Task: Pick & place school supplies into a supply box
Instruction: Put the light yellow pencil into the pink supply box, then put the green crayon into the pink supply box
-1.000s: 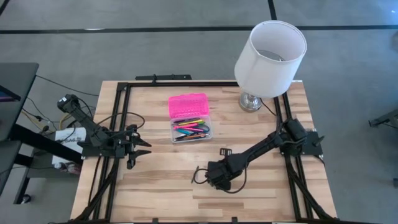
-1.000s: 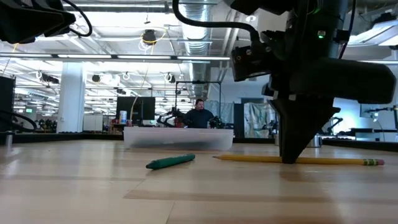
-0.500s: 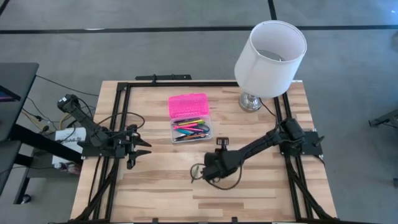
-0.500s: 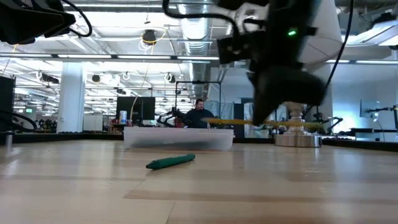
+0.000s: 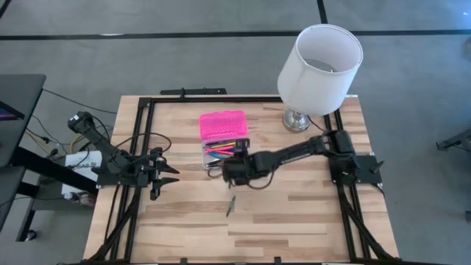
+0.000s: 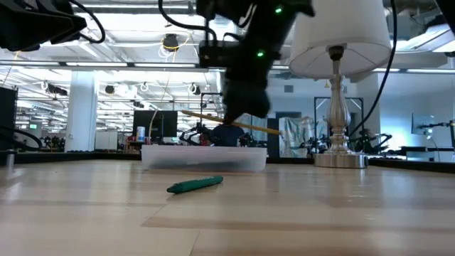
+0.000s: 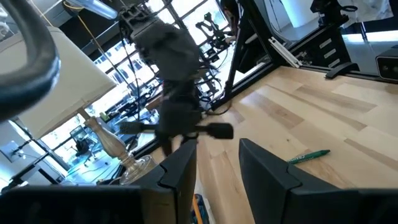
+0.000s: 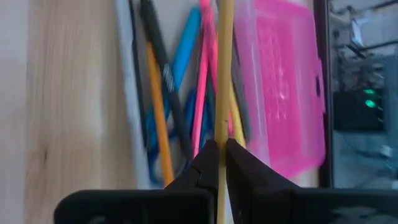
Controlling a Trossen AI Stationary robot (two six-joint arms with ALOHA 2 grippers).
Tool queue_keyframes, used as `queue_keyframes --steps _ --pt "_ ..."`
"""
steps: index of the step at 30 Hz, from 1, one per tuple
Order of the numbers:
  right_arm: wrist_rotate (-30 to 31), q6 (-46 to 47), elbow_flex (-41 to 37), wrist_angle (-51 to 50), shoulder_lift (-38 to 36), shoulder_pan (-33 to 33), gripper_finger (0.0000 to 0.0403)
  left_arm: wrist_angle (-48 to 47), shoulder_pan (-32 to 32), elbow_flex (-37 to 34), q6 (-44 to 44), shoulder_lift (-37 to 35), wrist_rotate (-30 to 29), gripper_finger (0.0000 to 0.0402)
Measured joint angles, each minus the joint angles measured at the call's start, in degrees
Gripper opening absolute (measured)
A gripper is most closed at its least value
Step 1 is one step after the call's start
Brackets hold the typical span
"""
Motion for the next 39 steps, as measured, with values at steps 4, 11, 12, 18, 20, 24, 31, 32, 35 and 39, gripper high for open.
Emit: queue_keyframes --steps 4,11,12,18,20,24,31,32,35,39 --pt "-4.41 -3.34 0.00 7.60 0.00 -3.47 0.0001 -0.19 -0.02 0.00 -0.53 0.00 -0.15 0.0116" --pt "-10.79 3.64 0.02 11.51 -0.02 -7.99 0.0001 -0.35 0.00 0.00 -1.38 0.00 -0.13 0.0116" --pt "-11.38 4.09 0.02 11.46 -0.02 -8.40 0.0001 -0.37 0.00 0.00 -1.52 -0.01 -0.13 0.0116" --pt "-13.18 5.10 0.02 11.57 0.07 -8.58 0.0001 -0.39 0.00 0.00 -1.82 0.00 -0.13 0.0116" --pt "-14.09 5.71 0.02 11.55 0.07 -8.58 0.0002 -0.39 -0.01 0.00 -1.82 0.00 -0.13 0.0116" --pt "-15.32 8.00 0.02 11.51 0.09 -8.60 0.0013 -0.39 -0.01 0.00 -1.82 -0.01 -0.13 0.0116" --pt "-15.19 8.56 0.02 11.38 0.13 -9.03 0.0067 -0.52 -0.02 0.00 -1.82 -0.01 -0.13 0.0116" --pt "-15.15 8.57 0.02 11.37 0.13 -9.21 0.0073 -0.67 -0.02 0.00 -1.82 -0.02 -0.13 0.0116" --pt "-14.92 8.57 0.02 11.38 0.13 -9.37 0.0087 -1.18 0.00 0.00 -1.84 -0.01 -0.17 0.0116" --pt "-13.76 8.27 0.07 10.88 0.15 -9.34 0.0093 -1.43 -0.01 0.00 -1.87 -0.01 -0.20 0.0116"
